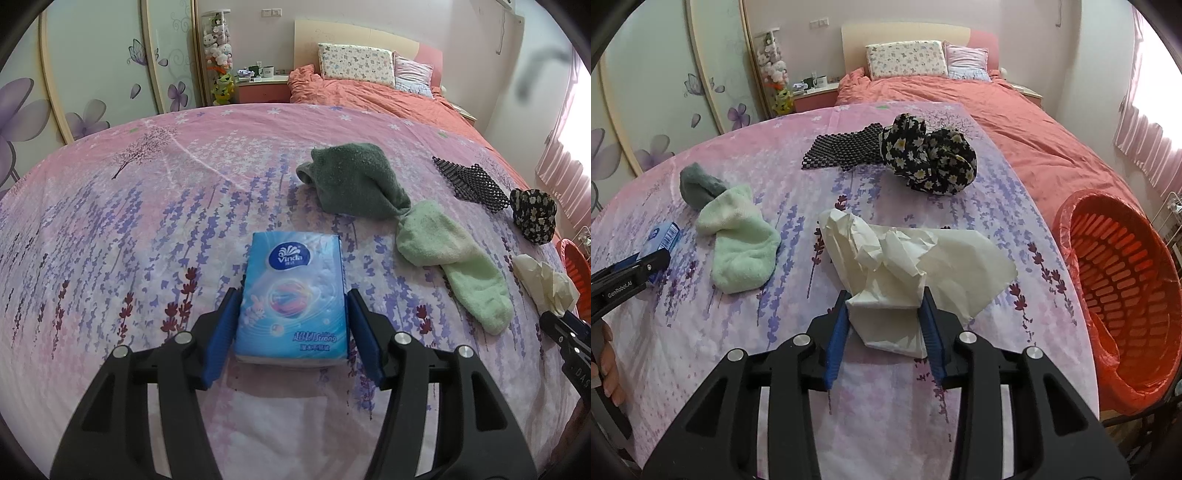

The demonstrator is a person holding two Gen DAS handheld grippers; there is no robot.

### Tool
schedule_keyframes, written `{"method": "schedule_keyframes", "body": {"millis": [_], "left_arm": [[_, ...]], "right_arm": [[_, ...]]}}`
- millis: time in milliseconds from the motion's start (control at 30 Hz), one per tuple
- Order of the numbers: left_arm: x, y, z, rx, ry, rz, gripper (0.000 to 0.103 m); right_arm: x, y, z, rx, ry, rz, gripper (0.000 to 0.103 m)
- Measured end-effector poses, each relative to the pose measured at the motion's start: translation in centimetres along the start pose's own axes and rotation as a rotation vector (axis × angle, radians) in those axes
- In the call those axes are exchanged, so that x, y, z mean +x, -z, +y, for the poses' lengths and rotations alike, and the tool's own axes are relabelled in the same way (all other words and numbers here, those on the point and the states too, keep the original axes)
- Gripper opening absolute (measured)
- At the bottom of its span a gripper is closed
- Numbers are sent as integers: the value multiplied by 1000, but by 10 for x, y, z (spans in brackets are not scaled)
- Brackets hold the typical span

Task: Collect trash
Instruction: 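Carry the tissue pack with the left tool while the right tool carries the white tissue to the basket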

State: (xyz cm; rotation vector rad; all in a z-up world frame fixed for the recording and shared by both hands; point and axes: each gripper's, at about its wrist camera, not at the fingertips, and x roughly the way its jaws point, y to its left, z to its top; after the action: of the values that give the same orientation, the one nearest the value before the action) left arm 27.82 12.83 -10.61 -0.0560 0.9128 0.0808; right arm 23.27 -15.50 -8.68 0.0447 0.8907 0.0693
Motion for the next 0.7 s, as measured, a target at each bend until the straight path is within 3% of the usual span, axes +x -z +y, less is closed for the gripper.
{"method": "schedule_keyframes", "body": {"millis": [567, 700], "left_arm": [[2, -3, 2, 26, -10, 5, 61], [0, -4, 4, 30, 7, -5, 51]], "right_arm": [[3, -1, -2, -5, -4, 1, 41], [2, -2, -4, 7, -6, -5, 34]]}}
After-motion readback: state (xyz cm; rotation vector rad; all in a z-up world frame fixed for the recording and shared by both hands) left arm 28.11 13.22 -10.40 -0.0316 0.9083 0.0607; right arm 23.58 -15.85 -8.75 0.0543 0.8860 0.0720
